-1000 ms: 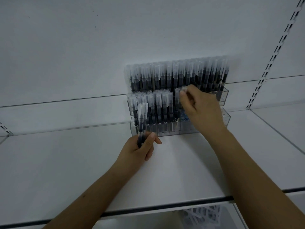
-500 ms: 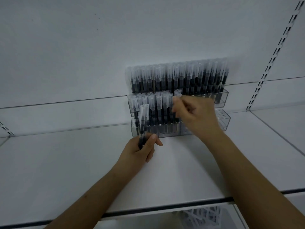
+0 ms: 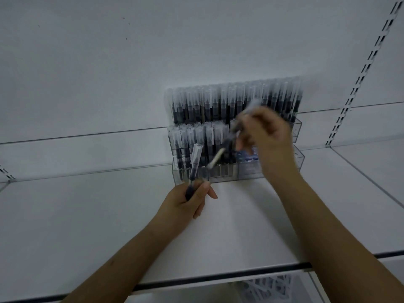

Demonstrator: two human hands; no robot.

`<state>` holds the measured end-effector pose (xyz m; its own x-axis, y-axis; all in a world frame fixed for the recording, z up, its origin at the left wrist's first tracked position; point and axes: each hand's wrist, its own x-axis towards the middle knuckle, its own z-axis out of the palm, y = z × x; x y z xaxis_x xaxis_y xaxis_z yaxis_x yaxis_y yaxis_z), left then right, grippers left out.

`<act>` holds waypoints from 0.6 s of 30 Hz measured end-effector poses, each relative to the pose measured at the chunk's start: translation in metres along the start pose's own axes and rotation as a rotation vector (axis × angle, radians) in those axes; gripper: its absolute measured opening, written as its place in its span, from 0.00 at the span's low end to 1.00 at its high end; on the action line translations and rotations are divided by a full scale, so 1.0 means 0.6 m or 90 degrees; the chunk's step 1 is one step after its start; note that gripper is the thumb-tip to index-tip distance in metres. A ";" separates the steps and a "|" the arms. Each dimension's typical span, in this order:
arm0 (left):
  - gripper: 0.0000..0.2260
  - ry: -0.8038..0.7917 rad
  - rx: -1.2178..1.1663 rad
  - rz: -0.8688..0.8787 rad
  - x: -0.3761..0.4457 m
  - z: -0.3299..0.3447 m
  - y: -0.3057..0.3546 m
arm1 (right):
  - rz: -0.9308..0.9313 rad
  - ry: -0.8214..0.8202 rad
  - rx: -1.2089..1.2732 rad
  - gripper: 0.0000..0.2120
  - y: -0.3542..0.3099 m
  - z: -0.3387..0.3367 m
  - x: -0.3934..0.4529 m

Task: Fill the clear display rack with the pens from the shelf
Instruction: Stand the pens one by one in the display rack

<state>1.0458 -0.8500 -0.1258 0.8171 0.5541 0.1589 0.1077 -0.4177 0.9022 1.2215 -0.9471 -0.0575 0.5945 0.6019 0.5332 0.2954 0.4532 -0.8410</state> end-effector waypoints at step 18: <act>0.17 0.000 0.010 -0.031 0.002 -0.001 0.000 | -0.096 -0.061 -0.634 0.08 0.059 -0.038 0.026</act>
<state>1.0465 -0.8493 -0.1253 0.8105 0.5742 0.1155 0.1557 -0.4014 0.9026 1.2583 -0.9370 -0.0811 0.4500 0.6539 0.6082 0.8781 -0.2001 -0.4346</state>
